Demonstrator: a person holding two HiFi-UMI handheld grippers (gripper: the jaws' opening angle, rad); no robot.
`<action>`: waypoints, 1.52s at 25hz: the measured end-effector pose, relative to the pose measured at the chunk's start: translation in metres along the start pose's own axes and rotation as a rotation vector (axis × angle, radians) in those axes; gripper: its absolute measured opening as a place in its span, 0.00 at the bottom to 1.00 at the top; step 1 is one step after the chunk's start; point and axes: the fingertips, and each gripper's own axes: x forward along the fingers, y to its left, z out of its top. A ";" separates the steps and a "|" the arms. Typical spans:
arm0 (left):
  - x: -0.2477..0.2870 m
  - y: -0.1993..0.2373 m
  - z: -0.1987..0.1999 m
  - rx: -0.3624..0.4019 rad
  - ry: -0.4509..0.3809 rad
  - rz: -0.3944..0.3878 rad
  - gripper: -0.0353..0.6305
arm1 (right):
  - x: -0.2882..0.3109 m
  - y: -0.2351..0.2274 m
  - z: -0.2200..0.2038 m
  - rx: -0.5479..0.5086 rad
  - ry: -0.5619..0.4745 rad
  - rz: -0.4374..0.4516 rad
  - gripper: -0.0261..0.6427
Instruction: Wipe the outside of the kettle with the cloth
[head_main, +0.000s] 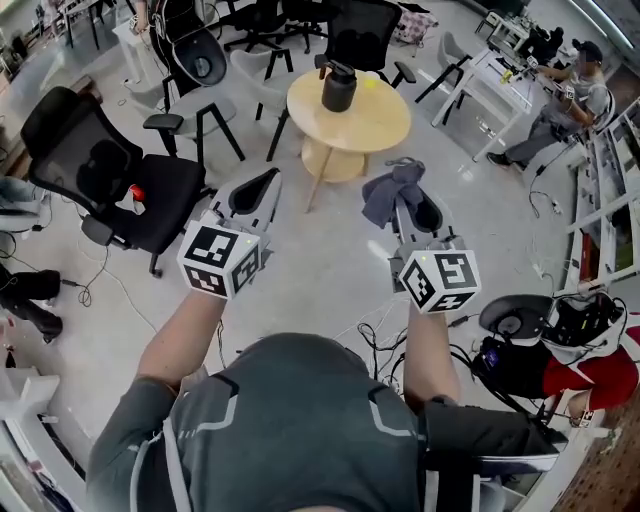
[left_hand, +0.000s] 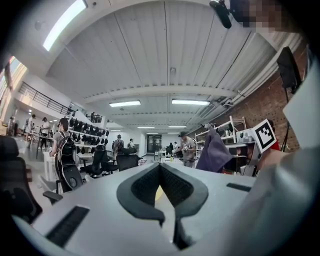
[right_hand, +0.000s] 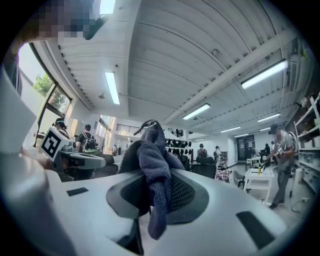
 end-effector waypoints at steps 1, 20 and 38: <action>-0.001 0.002 0.000 -0.001 -0.001 0.002 0.07 | 0.001 0.001 0.000 0.001 0.000 -0.001 0.18; -0.041 0.071 -0.031 -0.029 0.018 -0.012 0.07 | 0.046 0.060 -0.020 0.055 0.034 -0.003 0.18; 0.143 0.189 -0.046 0.033 0.075 0.130 0.07 | 0.268 -0.056 -0.054 0.069 0.010 0.150 0.18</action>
